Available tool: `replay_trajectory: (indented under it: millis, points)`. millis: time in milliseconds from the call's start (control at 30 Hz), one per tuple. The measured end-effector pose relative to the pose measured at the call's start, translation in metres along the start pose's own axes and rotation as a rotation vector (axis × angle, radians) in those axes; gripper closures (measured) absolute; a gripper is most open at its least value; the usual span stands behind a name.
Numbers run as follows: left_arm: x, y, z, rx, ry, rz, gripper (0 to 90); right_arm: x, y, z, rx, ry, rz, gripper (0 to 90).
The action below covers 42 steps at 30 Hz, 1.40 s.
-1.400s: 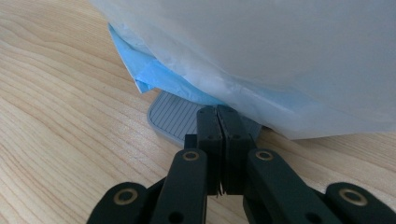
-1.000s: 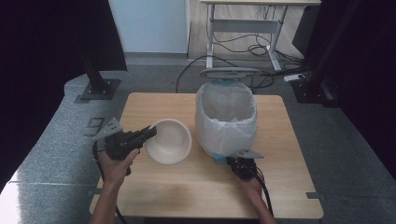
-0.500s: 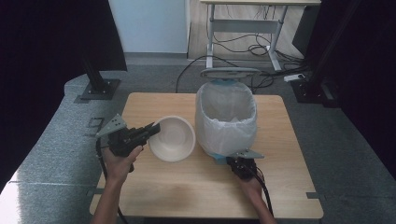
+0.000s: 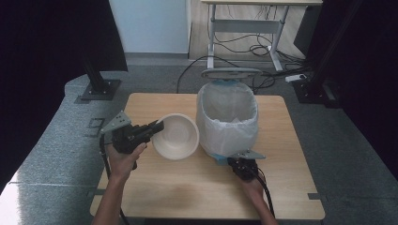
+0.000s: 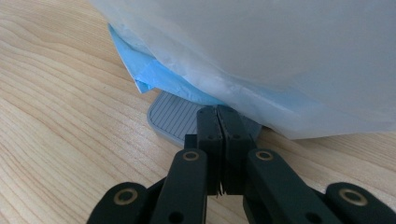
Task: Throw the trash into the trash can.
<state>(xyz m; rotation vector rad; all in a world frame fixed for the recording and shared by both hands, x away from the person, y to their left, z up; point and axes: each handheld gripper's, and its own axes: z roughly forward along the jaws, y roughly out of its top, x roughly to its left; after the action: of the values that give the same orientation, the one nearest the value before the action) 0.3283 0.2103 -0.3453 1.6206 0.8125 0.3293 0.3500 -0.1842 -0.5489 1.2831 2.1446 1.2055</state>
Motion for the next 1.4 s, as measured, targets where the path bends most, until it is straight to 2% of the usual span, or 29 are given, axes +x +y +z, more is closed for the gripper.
replay_trajectory:
  millis: [1133,1400]
  points:
    - [-0.012,0.018,0.011,0.009,-0.018,0.041,83.8,0.000,0.000,0.000,0.001,0.000,0.000,87.6]
    - [-0.011,0.018,0.012,0.007,-0.015,0.037,83.7,0.000,0.000,0.000,0.001,0.000,-0.001,87.6]
